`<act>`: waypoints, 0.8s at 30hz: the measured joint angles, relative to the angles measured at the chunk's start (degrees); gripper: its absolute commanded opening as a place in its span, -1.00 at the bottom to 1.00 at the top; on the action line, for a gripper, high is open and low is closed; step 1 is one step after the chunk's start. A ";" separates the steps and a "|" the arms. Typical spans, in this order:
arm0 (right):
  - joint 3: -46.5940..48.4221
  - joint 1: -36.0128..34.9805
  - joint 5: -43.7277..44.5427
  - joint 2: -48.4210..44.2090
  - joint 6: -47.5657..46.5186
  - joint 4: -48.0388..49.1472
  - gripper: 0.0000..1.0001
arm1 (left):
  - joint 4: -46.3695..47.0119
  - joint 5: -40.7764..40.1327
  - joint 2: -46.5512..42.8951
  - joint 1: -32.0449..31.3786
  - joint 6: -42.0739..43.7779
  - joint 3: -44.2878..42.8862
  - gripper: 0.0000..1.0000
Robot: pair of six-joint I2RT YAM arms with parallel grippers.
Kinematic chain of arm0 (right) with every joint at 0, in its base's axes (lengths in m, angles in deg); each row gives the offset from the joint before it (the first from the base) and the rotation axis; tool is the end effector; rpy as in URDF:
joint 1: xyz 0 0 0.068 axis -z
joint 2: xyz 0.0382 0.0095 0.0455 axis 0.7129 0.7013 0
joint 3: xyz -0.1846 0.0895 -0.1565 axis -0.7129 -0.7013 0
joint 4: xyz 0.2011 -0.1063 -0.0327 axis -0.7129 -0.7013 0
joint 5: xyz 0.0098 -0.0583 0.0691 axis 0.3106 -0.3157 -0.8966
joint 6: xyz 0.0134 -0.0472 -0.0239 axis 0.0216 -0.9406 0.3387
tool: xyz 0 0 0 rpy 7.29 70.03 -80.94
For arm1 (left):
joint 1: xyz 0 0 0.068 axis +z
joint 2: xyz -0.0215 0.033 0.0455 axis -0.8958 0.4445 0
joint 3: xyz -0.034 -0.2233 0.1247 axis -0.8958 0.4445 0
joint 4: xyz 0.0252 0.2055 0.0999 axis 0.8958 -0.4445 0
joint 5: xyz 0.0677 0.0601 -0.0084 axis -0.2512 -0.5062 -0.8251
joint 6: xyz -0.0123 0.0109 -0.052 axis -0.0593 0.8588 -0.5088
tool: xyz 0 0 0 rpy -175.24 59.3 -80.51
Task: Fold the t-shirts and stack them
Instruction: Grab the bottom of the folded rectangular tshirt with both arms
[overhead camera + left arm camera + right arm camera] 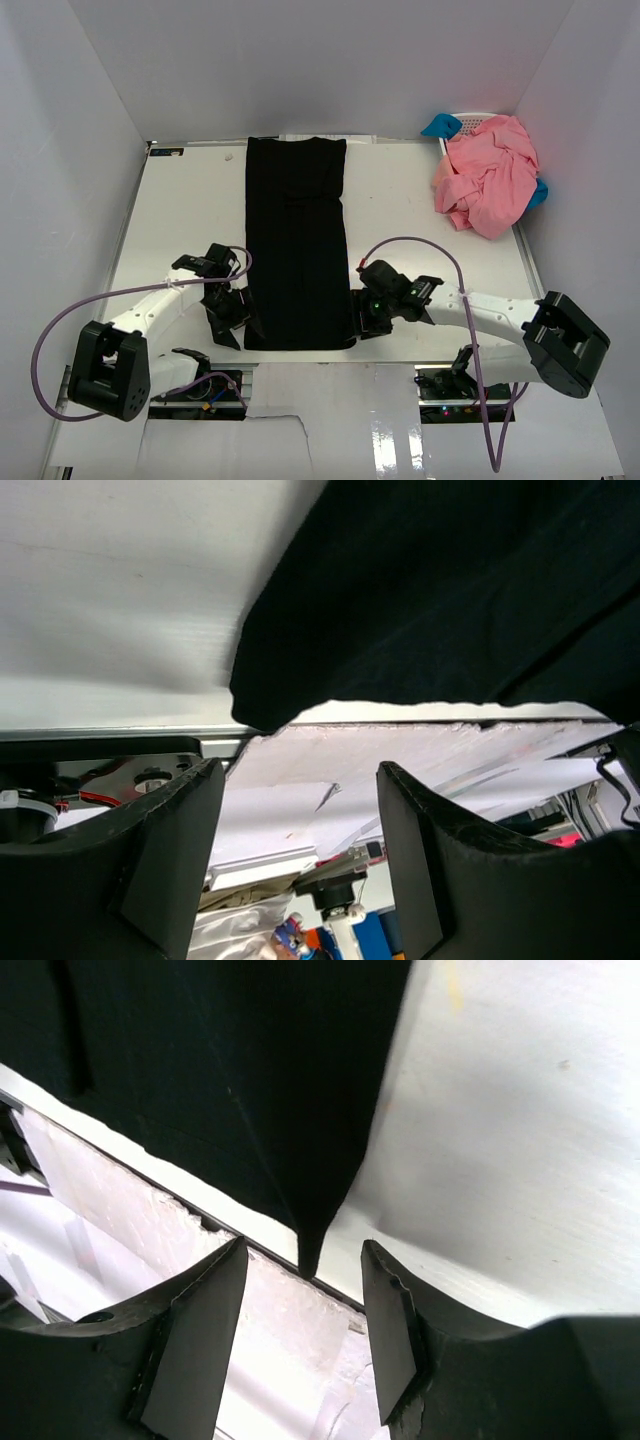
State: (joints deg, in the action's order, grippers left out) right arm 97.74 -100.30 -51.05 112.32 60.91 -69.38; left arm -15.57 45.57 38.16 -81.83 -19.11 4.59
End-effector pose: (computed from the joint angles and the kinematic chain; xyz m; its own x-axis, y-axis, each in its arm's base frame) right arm 0.1147 0.1749 0.1726 -0.9570 -0.1342 -0.2571 -0.2497 0.8319 0.4955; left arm 0.1234 -0.0537 0.1770 -0.9160 -0.3154 0.2478 -0.3727 0.8977 -0.2349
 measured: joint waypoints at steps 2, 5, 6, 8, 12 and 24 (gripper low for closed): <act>0.00 0.98 0.44 -1.09 -0.07 -0.44 0.10 | 0.35 -0.72 -0.33 0.00 -1.01 0.33 0.43; 0.00 2.23 0.68 -1.25 -0.61 -0.92 0.08 | 1.53 -1.38 -0.37 -0.02 -2.49 1.53 0.41; 0.00 2.60 0.72 -1.07 -1.05 -0.98 0.08 | 1.99 -1.53 -0.39 -0.02 -3.08 2.10 0.39; 0.00 3.10 0.68 -0.31 -1.57 -0.96 0.06 | 2.95 -1.79 -0.52 -0.02 -4.39 3.23 0.36; 0.11 3.34 -0.17 2.73 -2.45 -0.87 0.04 | 4.31 -2.27 -2.01 -0.02 -6.84 4.90 0.31; 0.48 3.39 -3.39 5.22 -2.73 2.40 -0.70 | 6.27 -3.37 -5.86 -0.02 -10.75 5.51 0.30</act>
State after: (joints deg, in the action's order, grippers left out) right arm 98.22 -96.91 -54.44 117.54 58.17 -66.98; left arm -9.30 42.21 32.30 -81.85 -29.87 10.10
